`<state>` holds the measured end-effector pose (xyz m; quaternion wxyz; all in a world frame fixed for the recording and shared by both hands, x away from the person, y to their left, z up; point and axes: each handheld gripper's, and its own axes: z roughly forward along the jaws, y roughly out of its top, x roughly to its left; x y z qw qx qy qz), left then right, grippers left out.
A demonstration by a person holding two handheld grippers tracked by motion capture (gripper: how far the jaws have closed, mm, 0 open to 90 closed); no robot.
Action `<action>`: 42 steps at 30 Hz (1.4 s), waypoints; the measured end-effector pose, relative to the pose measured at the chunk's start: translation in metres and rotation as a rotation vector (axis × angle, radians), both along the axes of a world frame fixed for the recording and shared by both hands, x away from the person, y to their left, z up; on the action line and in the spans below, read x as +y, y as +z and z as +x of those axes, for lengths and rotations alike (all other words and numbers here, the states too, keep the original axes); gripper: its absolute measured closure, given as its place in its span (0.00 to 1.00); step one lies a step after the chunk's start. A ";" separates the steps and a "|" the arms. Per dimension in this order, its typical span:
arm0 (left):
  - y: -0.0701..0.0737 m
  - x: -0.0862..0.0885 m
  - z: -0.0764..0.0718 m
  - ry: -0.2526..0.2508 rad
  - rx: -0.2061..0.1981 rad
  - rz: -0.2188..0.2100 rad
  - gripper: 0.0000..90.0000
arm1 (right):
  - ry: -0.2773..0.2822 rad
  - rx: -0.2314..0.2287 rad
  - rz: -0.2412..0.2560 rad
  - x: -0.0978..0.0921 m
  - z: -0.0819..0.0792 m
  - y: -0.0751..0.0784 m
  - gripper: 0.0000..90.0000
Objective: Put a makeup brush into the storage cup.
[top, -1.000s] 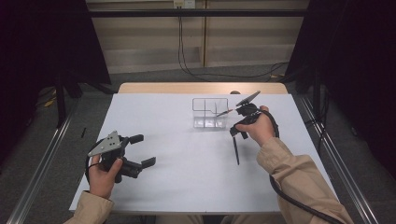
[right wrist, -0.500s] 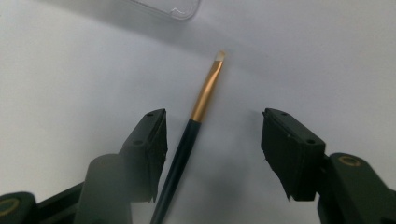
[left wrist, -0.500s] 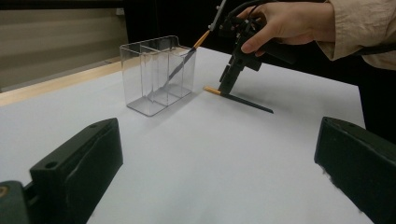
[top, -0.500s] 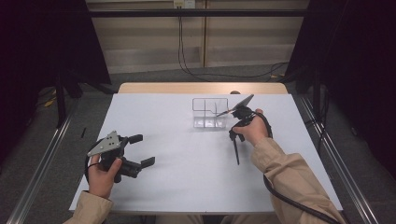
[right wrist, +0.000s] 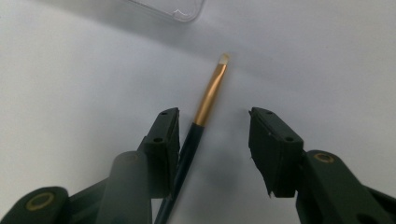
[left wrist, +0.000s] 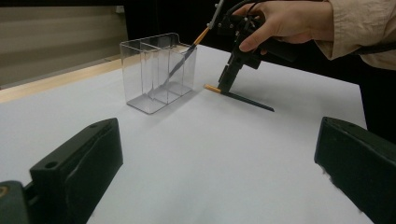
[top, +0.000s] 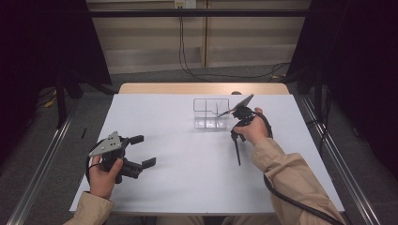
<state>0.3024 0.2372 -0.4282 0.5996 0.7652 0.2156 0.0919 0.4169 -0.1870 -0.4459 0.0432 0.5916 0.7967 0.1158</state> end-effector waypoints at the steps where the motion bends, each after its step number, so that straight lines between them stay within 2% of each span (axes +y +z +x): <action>1: 0.000 0.000 0.000 0.001 -0.001 -0.001 0.01 | 0.001 -0.002 -0.001 0.000 0.000 0.000 0.60; 13: 0.000 0.000 0.000 0.002 -0.002 -0.002 0.01 | -0.015 -0.012 0.025 0.002 -0.003 0.002 0.60; 24: 0.000 0.000 0.001 -0.001 0.000 0.004 0.01 | -0.089 -0.015 0.066 -0.002 -0.004 0.006 0.60; 42: -0.001 -0.001 0.001 -0.002 0.002 0.010 0.01 | -0.123 0.013 0.077 -0.005 -0.002 -0.001 0.61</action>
